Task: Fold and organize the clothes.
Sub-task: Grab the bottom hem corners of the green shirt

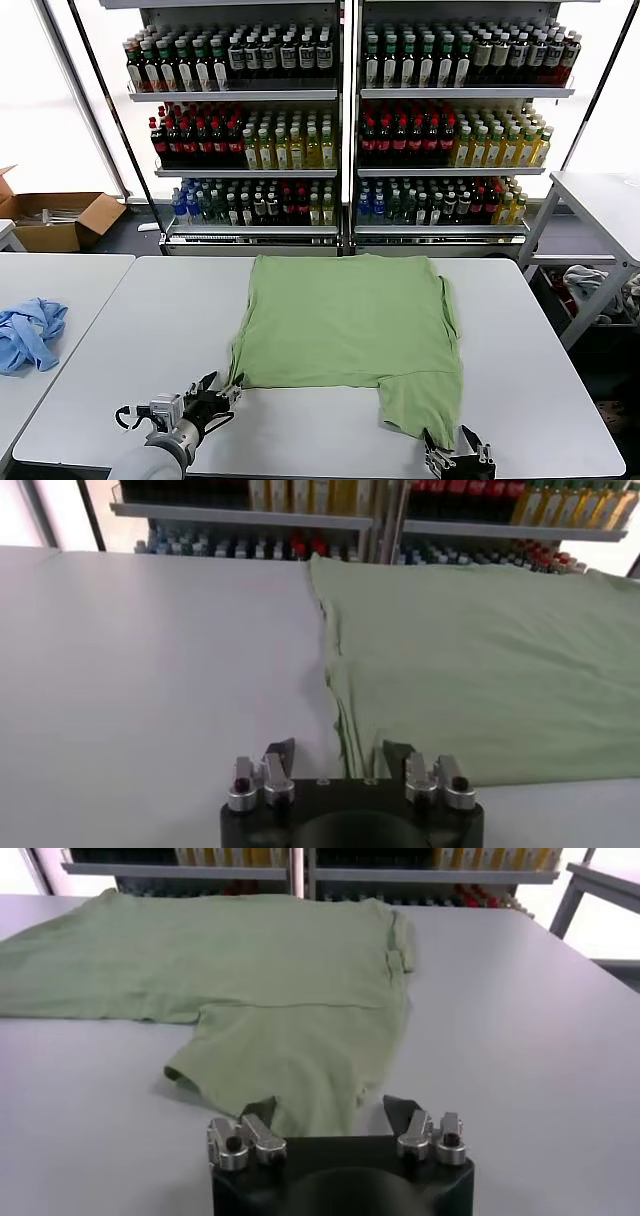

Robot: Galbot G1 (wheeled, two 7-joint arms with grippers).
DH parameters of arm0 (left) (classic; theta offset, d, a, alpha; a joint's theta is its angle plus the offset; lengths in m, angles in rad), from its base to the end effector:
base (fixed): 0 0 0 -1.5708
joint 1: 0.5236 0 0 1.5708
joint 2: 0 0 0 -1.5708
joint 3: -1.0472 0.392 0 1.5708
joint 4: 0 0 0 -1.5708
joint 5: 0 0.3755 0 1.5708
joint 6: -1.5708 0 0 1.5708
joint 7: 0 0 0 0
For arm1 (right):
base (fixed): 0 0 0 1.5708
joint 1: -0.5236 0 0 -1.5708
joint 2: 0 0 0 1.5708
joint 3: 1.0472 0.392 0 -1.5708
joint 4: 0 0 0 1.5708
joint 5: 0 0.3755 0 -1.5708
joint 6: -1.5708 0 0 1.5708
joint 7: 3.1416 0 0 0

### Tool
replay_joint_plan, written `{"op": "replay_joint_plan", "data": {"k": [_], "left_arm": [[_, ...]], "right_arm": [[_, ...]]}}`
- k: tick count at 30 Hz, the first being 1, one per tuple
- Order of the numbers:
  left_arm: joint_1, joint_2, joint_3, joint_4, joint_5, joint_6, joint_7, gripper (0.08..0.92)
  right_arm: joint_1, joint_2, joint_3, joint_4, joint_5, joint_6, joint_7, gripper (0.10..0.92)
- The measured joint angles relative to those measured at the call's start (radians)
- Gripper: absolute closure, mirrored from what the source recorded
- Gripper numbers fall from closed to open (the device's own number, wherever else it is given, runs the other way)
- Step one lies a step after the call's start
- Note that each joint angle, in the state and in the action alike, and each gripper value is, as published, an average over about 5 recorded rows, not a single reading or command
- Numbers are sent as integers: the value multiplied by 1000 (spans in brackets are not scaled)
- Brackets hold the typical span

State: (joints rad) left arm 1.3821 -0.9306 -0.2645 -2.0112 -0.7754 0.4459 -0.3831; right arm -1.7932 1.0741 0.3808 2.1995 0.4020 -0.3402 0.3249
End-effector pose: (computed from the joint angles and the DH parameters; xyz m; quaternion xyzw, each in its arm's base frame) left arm 0.2319 0.0687 -0.3327 -0.0614 -0.9516 0.0235 0.3003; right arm 0.1047 -0.0436 -0.3297 0.0410 -0.9597 0.0282 0.2767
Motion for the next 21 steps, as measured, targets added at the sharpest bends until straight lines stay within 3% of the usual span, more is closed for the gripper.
{"op": "replay_joint_plan", "data": {"k": [12,15,21], "left_arm": [[27,3,39,6,54,-38,35,863],[34,8,47,2,76,-52,43,911],[51,19,45,-21,92,-74,39,919]], "right_arm": [[10,-9,-16,-26,-34,32,-29,869],[2,-14,-10,-22,-40,43,-37,915],[-27,-28,19,9,-48,61,-56,918]]}}
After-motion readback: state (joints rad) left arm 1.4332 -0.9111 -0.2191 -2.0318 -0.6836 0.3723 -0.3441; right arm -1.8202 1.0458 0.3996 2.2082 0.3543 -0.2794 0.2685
